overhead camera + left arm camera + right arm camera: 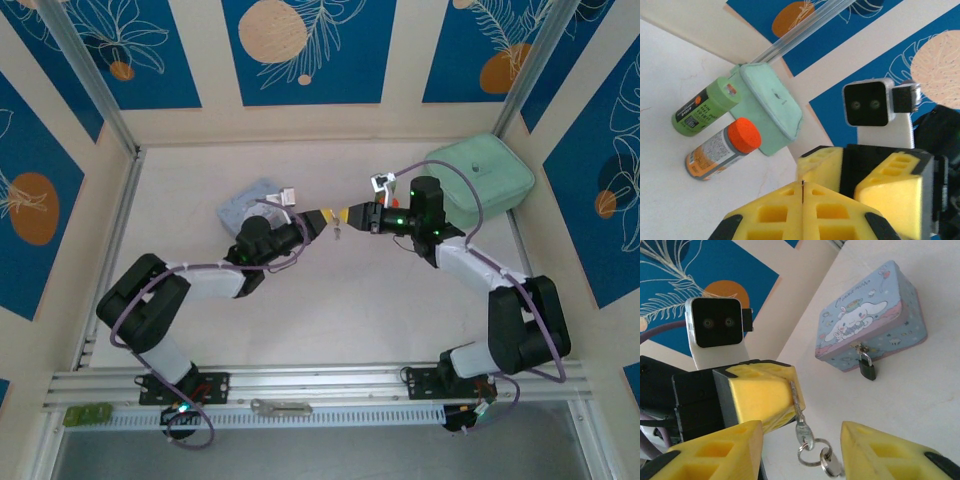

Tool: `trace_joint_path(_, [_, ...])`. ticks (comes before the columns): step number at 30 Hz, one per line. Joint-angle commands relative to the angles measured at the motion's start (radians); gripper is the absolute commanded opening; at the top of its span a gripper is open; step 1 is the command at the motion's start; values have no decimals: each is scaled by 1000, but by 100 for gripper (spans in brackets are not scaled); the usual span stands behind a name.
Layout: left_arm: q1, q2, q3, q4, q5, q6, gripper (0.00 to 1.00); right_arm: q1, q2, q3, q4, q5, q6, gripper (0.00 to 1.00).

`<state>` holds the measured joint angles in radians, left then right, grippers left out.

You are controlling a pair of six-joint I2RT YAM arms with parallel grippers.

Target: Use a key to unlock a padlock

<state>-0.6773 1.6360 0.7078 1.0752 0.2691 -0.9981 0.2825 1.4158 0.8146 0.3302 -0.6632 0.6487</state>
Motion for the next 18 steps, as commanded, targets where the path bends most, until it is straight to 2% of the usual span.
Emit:
trace_joint_path(1, [-8,0,-6,101,1,-29,0,4,19,-15,85,-48,38,43])
trace_joint_path(7, [-8,4,-11,128,-5,-46,0,9,56,-31,170,-77,90,37])
trace_joint_path(14, [-8,4,-17,132,-10,-48,0,13,68,-23,190,-104,111,27])
trace_joint_path(18, [-8,4,-22,138,-19,-50,0,23,71,-19,196,-118,122,27])
